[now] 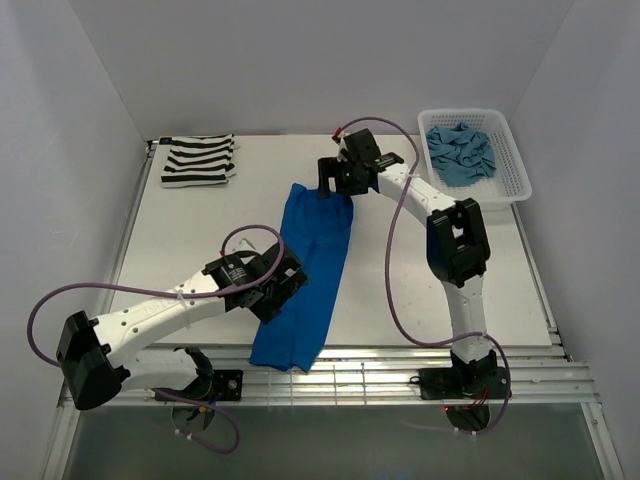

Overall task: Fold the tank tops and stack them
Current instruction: Fold the tank top

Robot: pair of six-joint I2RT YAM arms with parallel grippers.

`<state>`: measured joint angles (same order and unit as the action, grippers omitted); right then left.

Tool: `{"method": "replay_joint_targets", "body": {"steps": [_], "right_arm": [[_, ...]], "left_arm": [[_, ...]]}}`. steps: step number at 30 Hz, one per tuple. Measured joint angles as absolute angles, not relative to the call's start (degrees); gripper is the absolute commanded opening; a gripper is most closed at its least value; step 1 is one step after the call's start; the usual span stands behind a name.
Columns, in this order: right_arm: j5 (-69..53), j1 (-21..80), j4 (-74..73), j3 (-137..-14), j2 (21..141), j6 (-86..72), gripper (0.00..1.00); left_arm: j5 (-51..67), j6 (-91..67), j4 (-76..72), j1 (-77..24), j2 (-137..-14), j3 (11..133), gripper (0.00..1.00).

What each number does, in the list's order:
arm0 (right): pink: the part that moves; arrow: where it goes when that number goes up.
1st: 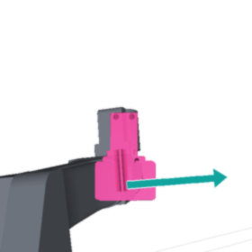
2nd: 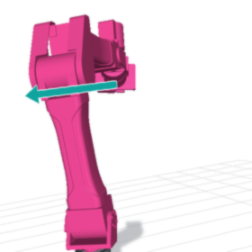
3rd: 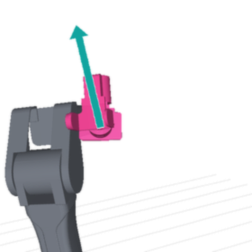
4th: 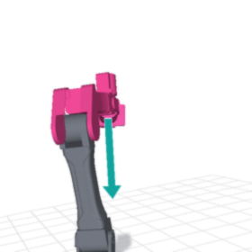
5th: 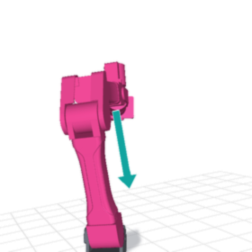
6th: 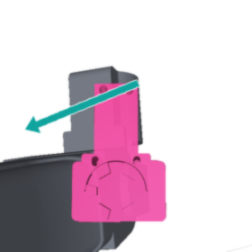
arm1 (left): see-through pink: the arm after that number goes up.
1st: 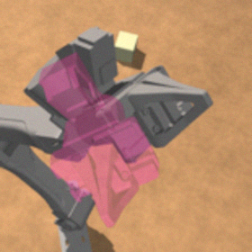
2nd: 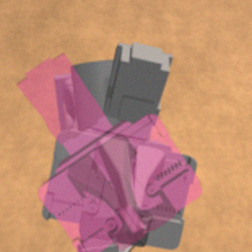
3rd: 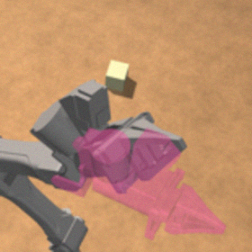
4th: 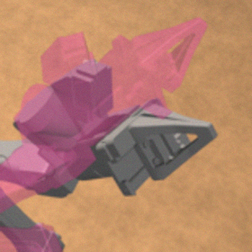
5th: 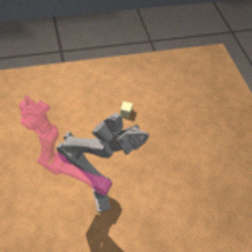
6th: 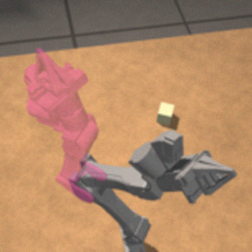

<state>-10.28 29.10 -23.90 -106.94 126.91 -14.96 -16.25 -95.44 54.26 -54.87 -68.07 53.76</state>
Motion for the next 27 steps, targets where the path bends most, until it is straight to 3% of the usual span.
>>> {"method": "replay_joint_targets", "body": {"steps": [5,12,17,27], "right_arm": [[-4.4,31.6,-26.2,-101.4,114.9,-13.0,0.90],[4.3,44.1,-25.6,-82.3,100.8,-17.2,0.90],[4.7,50.3,-26.2,-75.1,103.5,-22.1,0.90],[4.1,48.3,-25.2,-78.8,112.7,-23.7,0.90]], "left_arm": [[-23.1,-92.7,62.1,-54.8,-67.7,56.0,0.98],[-28.3,-87.8,68.6,-51.5,-65.0,55.8,0.98],[-29.3,-84.2,68.8,-48.8,-63.3,54.9,0.98],[-27.6,-80.3,66.1,-46.5,-64.5,51.0,0.98]]}}
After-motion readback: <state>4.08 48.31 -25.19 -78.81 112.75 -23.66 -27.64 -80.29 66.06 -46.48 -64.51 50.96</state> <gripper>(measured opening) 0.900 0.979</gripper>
